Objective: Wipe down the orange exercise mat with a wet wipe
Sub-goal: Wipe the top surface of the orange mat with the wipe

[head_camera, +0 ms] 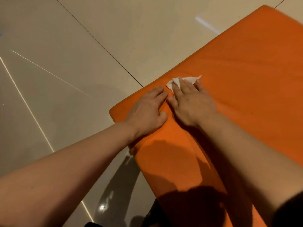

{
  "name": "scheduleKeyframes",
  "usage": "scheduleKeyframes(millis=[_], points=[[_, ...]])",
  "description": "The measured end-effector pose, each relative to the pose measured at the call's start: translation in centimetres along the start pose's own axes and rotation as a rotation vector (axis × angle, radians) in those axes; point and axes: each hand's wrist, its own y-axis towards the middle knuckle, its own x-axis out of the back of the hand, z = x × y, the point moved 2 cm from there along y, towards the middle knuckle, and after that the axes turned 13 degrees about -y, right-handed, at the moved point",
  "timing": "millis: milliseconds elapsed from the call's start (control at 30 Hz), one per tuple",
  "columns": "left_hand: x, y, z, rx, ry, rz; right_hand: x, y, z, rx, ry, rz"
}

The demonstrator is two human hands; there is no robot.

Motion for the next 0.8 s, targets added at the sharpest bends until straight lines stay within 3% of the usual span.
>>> scheduleKeyframes(millis=[133,367,600,800], points=[[-0.3,1.5,-0.7,-0.043,0.023,-0.038,0.6,4.0,-1.1,-0.022,0.072,-0.015],[0.0,3.0,-0.5,-0.036,0.083,-0.037,-1.2,-3.2,-3.6,0.002,0.078,0.007],[-0.8,5.5,-2.7,-0.134,0.067,-0.032,1.0,6.1,-4.8,-0.009,0.096,-0.013],[-1.3,7.1,-3.3,-0.1,0.112,-0.036,-1.7,-1.4,-7.7,0.002,0.124,-0.068]])
